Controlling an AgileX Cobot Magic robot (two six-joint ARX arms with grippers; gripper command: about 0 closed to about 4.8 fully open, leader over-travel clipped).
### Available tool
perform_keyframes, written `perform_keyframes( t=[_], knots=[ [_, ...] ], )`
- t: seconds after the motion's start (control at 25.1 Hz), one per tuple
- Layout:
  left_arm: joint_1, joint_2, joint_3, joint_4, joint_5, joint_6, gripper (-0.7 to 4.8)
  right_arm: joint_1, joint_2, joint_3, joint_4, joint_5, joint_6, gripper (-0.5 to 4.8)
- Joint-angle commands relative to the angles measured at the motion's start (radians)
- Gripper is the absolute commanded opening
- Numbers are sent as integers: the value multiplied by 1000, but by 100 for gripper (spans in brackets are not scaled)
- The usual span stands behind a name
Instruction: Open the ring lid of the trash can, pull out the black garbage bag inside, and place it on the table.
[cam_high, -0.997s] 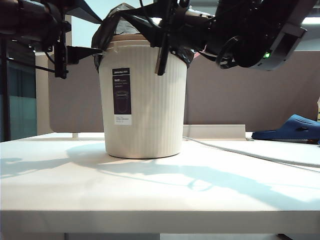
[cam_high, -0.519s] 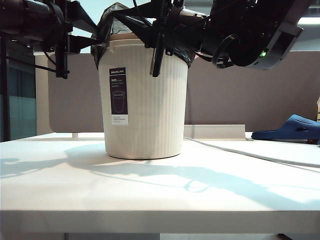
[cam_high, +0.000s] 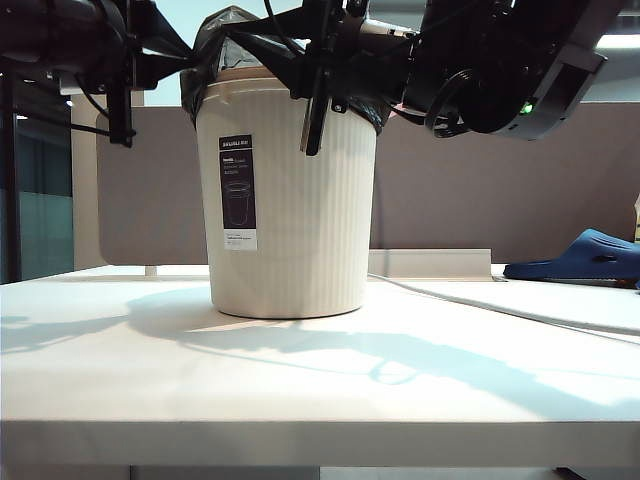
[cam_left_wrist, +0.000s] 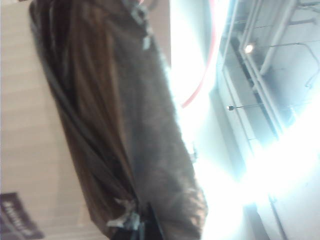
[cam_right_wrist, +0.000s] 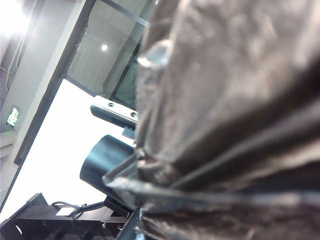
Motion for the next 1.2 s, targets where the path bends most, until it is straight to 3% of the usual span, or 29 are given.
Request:
perform_keyframes(
  t=[0.04,0.16,0.4,0.8,0.84,0.88,1.2],
  knots=[
    [2,-10,3,69,-13,3,-6,0,-5,5,18,-24,-19,-1],
    [7,-26,3,71,-23,4,-6,-1,-5,5,10,-24,-29,-1],
    [103,-72,5,72,-14,10,-6,-43,-5,5,-13,-23,-48,-2],
    [107,-72,32,86,-37,10,-6,-56,-7,70,-20,-31,-47,2],
    [104,-72,60,85,-31,10,-6,-55,-7,88,-21,-31,-43,84],
    [98,-72,76,82,-30,10,-6,-55,-7,92,-26,-30,-38,118],
    [68,-71,176,-4,-11,71,-6,-56,-7,92,21,-57,-38,163]
  ],
)
